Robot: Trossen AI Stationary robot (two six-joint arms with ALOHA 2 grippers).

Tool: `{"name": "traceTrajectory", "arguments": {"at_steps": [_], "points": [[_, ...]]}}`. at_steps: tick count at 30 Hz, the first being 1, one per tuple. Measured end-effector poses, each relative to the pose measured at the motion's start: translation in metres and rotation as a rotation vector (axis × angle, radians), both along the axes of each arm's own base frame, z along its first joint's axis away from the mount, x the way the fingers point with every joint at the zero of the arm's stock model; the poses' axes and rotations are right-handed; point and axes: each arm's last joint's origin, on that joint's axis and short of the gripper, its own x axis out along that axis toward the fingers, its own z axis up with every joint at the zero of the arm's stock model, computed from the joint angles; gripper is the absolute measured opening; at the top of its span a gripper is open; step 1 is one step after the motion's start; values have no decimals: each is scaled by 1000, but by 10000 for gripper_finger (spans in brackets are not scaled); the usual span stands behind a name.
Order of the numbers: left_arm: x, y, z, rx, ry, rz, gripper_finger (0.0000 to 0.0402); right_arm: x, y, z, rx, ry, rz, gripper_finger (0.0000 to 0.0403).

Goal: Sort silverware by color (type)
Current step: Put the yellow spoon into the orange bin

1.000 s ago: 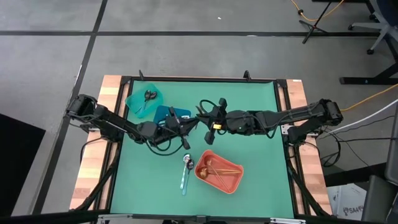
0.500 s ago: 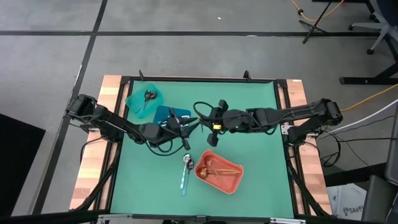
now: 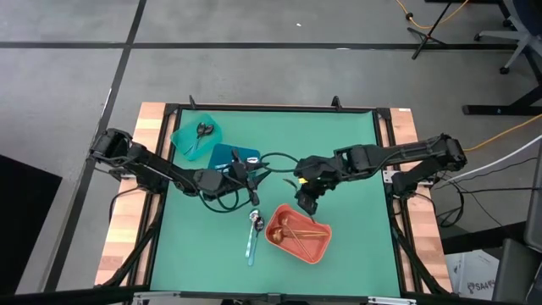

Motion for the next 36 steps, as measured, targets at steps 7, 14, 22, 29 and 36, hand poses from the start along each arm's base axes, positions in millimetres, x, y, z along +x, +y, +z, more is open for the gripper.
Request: {"name": "traceTrajectory", "arguments": {"at_steps": [7,14,22,29,36], "points": [[0,0,-2,5,18,0,101,-6,4,-3,219,134,-49,0],[0,0,-5,14,55,0,101,-7,18,-12,286,239,-74,0],[0,0,-6,16,66,0,101,7,44,-43,270,351,-13,0],[0,0,-6,16,65,-3,101,26,54,-75,336,443,32,0],[0,0,-6,16,67,-4,101,44,54,-90,455,427,92,0]]}}
